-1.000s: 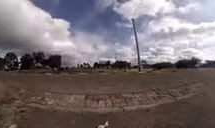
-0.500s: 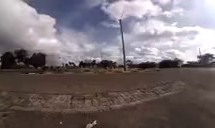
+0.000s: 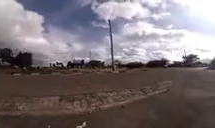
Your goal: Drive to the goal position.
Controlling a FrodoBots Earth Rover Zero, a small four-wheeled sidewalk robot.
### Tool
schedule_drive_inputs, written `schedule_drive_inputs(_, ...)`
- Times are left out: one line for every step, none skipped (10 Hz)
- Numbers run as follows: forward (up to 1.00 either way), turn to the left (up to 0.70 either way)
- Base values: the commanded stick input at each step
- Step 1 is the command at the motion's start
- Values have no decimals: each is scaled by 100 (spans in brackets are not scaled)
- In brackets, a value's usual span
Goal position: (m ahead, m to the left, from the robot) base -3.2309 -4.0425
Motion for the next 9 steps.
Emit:
schedule_drive_inputs(0, -70)
schedule_drive_inputs(0, -70)
schedule_drive_inputs(0, -70)
schedule_drive_inputs(0, -70)
schedule_drive_inputs(0, -70)
schedule_drive_inputs(0, -70)
schedule_drive_inputs(0, -70)
schedule_drive_inputs(0, -70)
schedule_drive_inputs(0, -70)
